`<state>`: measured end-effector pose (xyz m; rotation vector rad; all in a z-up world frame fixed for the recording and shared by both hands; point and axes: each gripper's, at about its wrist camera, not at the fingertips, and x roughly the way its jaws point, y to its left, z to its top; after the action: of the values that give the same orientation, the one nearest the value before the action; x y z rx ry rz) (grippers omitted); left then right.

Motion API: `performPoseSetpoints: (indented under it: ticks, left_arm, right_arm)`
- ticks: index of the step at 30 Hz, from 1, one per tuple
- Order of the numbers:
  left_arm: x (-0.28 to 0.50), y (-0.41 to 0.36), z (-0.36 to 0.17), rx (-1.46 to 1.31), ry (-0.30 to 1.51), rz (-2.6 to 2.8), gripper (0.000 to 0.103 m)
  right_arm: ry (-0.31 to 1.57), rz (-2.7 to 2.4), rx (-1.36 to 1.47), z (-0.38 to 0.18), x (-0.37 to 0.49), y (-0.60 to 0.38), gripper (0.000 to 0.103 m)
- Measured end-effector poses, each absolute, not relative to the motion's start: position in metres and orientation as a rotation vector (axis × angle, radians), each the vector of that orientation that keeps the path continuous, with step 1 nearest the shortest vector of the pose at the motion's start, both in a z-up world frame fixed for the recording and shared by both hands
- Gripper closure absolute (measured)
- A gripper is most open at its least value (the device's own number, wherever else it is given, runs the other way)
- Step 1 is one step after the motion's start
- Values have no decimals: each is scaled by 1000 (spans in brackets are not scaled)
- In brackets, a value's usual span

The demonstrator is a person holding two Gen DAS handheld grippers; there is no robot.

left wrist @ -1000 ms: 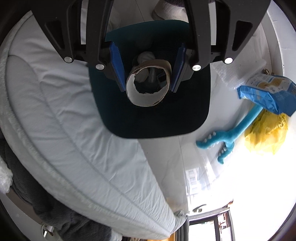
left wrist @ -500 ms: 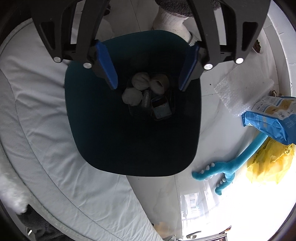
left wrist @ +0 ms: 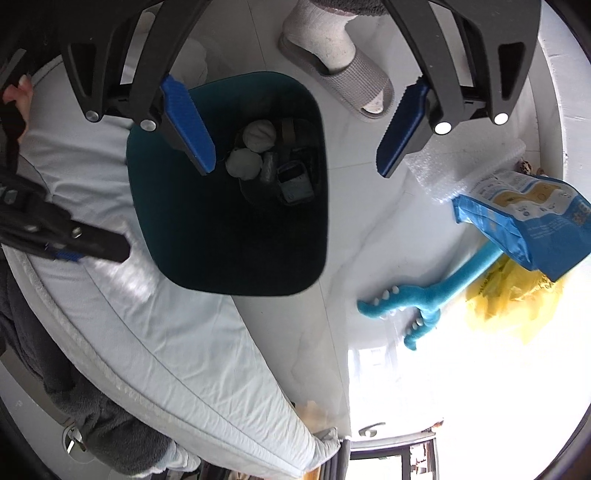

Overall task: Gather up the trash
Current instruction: 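Lower the bubble wrap into the bin and open the right tool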

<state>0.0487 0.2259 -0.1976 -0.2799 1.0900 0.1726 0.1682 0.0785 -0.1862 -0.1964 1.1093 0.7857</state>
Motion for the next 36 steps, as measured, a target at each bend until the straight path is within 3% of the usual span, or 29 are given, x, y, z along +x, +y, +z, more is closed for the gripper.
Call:
performPoseSetpoints:
  ticks: [15, 18, 20, 22, 36]
  left_arm:
    - [30, 226, -135, -230, 837, 204, 12]
    - [25, 222, -116, -221, 779, 216, 12]
    - [21, 217, -104, -197, 753, 224, 12]
    - [15, 211, -93, -173, 724, 216, 12]
    - [-13, 136, -31, -93, 570, 244, 5]
  right_arm:
    - [1241, 757, -301, -235, 163, 100, 68]
    - [1241, 752, -298, -233, 162, 96, 59]
    - [1238, 749, -271, -227, 160, 91, 47]
    - [1241, 766, -245, -220, 158, 86, 41]
    - [924, 768, -154, -92, 144, 20, 26]
